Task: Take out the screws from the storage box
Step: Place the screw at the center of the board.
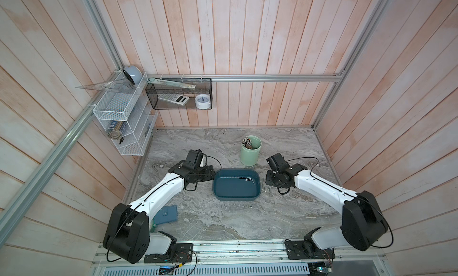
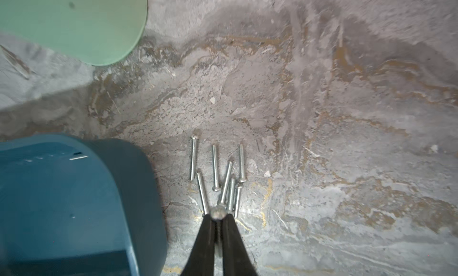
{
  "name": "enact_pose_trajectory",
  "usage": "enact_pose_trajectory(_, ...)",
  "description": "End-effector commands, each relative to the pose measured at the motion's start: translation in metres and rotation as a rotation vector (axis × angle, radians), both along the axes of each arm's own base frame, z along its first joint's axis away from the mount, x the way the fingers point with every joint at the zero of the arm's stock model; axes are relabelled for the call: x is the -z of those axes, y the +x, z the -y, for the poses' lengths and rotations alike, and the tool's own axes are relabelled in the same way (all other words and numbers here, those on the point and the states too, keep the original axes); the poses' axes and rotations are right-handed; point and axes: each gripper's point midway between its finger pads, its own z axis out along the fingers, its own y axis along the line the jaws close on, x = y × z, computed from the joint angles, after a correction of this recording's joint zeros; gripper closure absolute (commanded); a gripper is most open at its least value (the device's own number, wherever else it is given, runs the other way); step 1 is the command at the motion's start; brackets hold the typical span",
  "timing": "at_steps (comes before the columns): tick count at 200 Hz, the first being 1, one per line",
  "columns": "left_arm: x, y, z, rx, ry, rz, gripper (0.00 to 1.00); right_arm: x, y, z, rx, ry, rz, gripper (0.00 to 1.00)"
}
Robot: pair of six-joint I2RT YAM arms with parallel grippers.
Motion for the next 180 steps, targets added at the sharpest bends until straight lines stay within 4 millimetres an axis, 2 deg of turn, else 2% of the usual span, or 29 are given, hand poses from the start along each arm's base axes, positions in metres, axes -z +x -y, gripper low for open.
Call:
enact_pose_trajectory(1,-0.004,0.006,0.003,0.004,0.001,0.022,0.27,0.018,0.001,-0.012,-0.068,-0.007,-0.095,0.92)
enact_pose_trajectory(26,-0.004,0.005,0.002,0.004,0.006,0.019,0.27,0.043,-0.001,-0.014,-0.075,-0.023,-0.158,0.92)
enact_pose_trajectory(99,-0.003,0.006,0.002,0.004,0.005,0.018,0.27,0.054,-0.004,-0.011,-0.072,-0.033,-0.164,0.89)
enact_pose_trajectory(138,-0.003,0.005,0.003,0.005,0.002,0.017,0.27,0.052,-0.005,-0.011,-0.076,-0.034,-0.164,0.85)
enact_pose_trajectory(180,-0.004,0.006,0.002,0.003,0.003,0.018,0.26,0.037,-0.003,-0.014,-0.078,-0.016,-0.135,0.79)
